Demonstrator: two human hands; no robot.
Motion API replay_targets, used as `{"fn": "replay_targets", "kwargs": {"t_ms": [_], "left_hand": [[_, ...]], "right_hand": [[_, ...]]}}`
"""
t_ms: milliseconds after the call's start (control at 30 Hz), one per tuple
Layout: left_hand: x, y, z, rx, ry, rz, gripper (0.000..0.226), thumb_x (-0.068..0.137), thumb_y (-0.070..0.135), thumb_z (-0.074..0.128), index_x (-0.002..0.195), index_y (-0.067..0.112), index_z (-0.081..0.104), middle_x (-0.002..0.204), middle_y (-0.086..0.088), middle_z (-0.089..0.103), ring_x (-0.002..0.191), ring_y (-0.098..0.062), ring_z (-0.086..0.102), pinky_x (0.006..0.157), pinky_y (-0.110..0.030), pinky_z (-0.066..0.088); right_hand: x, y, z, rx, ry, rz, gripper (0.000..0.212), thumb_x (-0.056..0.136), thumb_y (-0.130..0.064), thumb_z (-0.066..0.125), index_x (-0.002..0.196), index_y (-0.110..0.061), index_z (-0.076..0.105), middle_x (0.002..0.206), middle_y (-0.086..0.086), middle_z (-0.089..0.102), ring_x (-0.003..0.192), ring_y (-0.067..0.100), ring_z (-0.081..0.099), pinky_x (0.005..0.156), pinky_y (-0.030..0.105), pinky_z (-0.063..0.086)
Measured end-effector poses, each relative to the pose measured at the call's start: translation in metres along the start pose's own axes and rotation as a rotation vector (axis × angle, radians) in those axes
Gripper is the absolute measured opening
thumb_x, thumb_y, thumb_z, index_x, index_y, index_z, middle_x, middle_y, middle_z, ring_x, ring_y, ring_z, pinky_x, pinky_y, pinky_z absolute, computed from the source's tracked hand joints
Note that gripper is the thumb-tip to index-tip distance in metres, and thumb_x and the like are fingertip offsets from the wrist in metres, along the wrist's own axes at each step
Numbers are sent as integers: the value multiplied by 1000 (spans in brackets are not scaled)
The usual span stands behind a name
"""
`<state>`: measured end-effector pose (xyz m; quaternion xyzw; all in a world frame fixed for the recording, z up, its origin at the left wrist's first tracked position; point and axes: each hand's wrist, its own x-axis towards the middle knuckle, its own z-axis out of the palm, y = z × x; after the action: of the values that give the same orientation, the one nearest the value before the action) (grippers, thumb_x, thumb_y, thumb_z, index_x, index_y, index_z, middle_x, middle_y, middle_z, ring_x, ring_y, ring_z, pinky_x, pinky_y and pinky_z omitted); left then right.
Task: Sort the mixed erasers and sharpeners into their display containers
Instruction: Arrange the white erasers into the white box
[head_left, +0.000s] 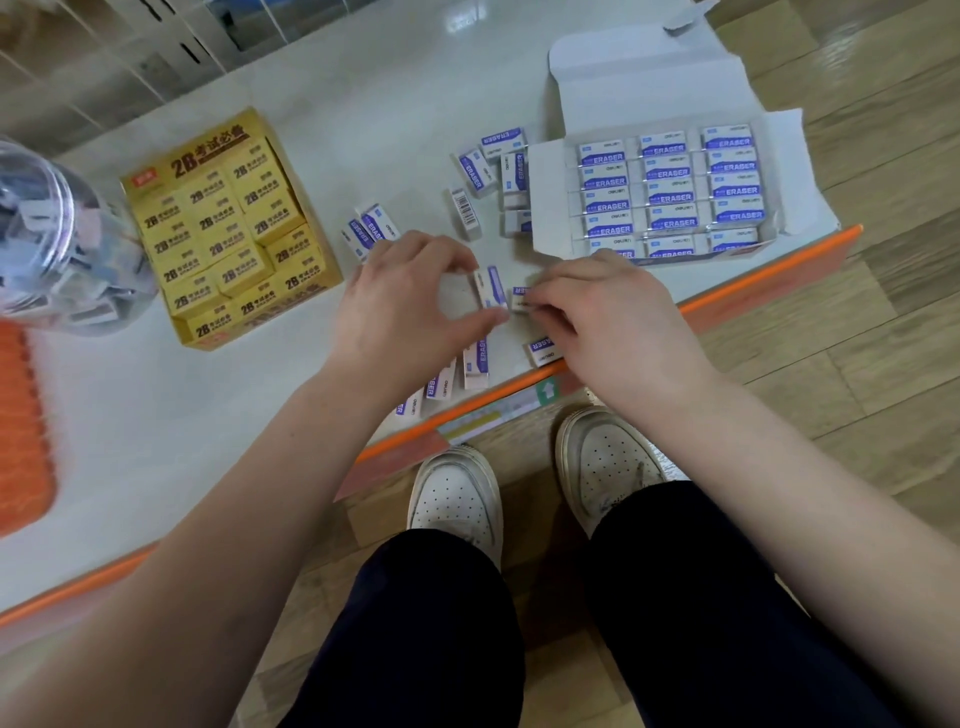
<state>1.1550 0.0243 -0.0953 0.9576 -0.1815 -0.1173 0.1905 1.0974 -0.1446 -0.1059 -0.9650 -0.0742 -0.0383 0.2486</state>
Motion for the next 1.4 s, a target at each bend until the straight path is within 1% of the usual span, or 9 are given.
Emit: {"fn": "replay_targets", "kwargs": {"t_ms": [333, 600, 700, 800, 900, 1033, 1167, 1267, 1400], "left_hand": [[-2, -7, -1, -85, -26, 120, 44, 85, 27, 65, 128, 26, 55, 129, 8, 53, 121, -15, 44, 100, -23, 28], [0, -13, 0, -26, 3, 69, 43, 80, 42, 68, 121, 29, 62, 115, 7, 53, 115, -15, 42, 92, -25, 29], [-1, -15, -2, -26, 22, 110, 37, 84, 28, 68, 120, 26, 63, 119, 5, 55, 115, -18, 45, 94, -28, 33], [1, -14, -1, -37, 14, 191, 35, 84, 15, 67, 118, 25, 65, 121, 5, 58, 117, -21, 47, 101, -37, 37], [2, -12, 1, -29, 25, 250, 28, 83, 5, 65, 103, 25, 71, 118, 0, 59, 114, -27, 48, 96, -43, 40], [2, -14, -1, -13, 77, 244, 34, 82, -7, 57, 90, 21, 73, 119, -1, 58, 109, -26, 48, 87, -33, 37], [-2, -10, -6, -66, 70, 107, 23, 88, 20, 62, 112, 21, 65, 112, 4, 59, 106, -17, 52, 90, -30, 41], [-4, -6, -3, -12, 21, 67, 40, 82, 42, 67, 115, 19, 63, 110, 3, 61, 107, -15, 52, 94, -30, 42], [-1, -2, -1, -3, 48, 99, 31, 84, 33, 67, 111, 18, 67, 106, 3, 64, 98, -8, 51, 85, -16, 31]], "right_hand": [[-14, 1, -10, -107, 29, 203, 19, 89, -28, 57, 96, -15, 68, 85, 5, 67, 89, 26, 56, 63, 33, 45], [-9, -4, 2, -99, 146, 102, 17, 83, -26, 60, 81, -14, 72, 71, 3, 62, 69, 29, 59, 53, 25, 38], [-12, 0, -2, -66, 211, 90, 22, 83, -17, 53, 95, -16, 71, 87, 2, 69, 72, 29, 64, 53, 29, 47], [-11, 3, -3, -86, 105, 18, 39, 76, -3, 61, 111, -19, 67, 111, -1, 68, 84, 27, 68, 58, 32, 51], [-5, -2, -4, -126, -56, -6, 54, 78, -1, 59, 127, -24, 56, 133, -8, 55, 95, 24, 65, 58, 29, 46], [-3, -2, -6, -168, -159, 43, 45, 88, -7, 49, 127, -29, 54, 142, -17, 41, 107, 21, 57, 64, 27, 35], [-6, 1, -10, -159, -122, 24, 31, 82, -4, 60, 105, -23, 66, 122, -10, 59, 83, 24, 64, 56, 23, 31], [-4, 0, -10, -211, -164, 33, 32, 88, -10, 58, 116, -25, 62, 124, -8, 54, 83, 24, 62, 56, 24, 31], [-3, -3, -13, -256, -193, 66, 32, 94, -17, 53, 125, -27, 56, 126, -7, 46, 88, 22, 59, 57, 26, 34]]}}
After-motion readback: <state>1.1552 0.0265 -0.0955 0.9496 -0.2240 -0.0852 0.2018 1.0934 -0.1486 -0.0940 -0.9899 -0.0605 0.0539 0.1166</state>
